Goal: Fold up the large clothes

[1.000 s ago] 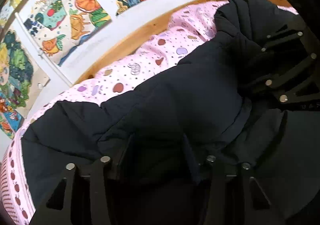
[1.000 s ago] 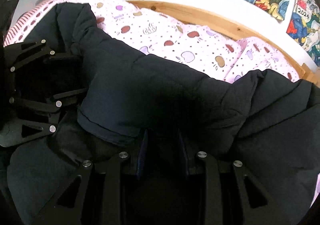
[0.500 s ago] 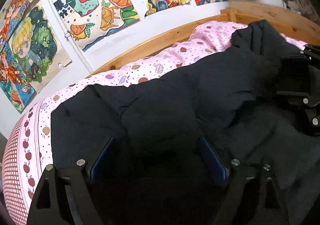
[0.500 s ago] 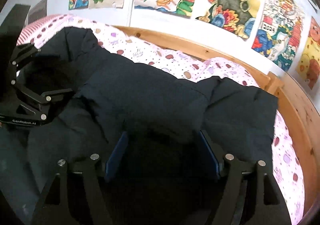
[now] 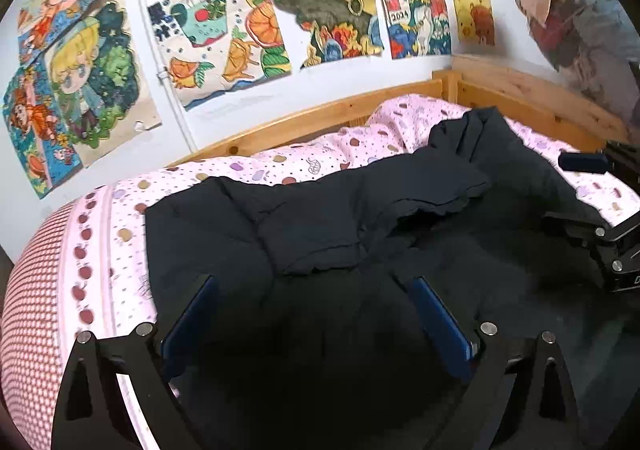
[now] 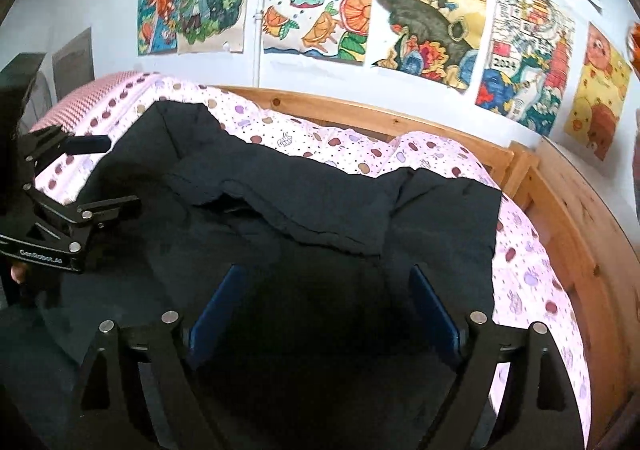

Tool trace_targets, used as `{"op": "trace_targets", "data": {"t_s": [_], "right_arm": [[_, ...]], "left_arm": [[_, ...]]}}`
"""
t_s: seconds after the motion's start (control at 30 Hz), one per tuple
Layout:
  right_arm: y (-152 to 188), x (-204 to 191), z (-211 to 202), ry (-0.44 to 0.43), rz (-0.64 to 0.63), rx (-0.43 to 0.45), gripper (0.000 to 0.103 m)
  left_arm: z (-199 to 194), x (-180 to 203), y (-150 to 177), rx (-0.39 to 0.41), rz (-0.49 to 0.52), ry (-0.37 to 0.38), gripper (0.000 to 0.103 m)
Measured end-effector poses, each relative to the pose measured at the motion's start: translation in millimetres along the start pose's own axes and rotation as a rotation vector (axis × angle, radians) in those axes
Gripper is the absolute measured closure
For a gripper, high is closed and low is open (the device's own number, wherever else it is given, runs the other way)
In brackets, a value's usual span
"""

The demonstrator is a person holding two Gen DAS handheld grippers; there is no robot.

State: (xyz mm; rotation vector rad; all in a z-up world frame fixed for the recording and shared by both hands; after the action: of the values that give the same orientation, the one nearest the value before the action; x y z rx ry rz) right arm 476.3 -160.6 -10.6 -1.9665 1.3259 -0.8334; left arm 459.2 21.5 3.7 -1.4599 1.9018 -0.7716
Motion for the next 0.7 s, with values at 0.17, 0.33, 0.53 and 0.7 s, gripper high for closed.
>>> {"op": "trace_targets", "data": {"t_s": [0.17, 0.33, 0.53, 0.7], "right_arm": [[3, 4, -33, -0.019, 0.060, 0.001, 0.019], [8, 8, -74, -0.042, 0.108, 0.013, 0.016], [19, 6, -121, -0.044, 0.101, 0.035, 0.015], [34, -2, -164, -0.057, 0.058, 0.076, 0.015]], "left_arm": [[-41, 2, 5, 0.026, -0.015, 0.003, 0.003], [-89, 8, 8, 0.060, -0.035, 0.003, 0.002], [-148, 21, 13, 0.103, -0.052, -0.002, 0.001], [-189, 34, 26, 0.134, -0.081, 0.015, 0.001]]}}
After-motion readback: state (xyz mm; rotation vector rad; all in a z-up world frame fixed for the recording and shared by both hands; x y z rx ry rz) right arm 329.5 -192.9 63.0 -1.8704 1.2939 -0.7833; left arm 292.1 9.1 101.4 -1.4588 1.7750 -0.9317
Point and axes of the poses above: each gripper's, at about its wrist camera, not at the fingertips, and z roughly the way its jaws point, x to its right, y to its underside, the point moved 7 cm from there along z, roughly the way its jaws point, and after that the axes turned 7 degrees about y, right-handed, at the moved point
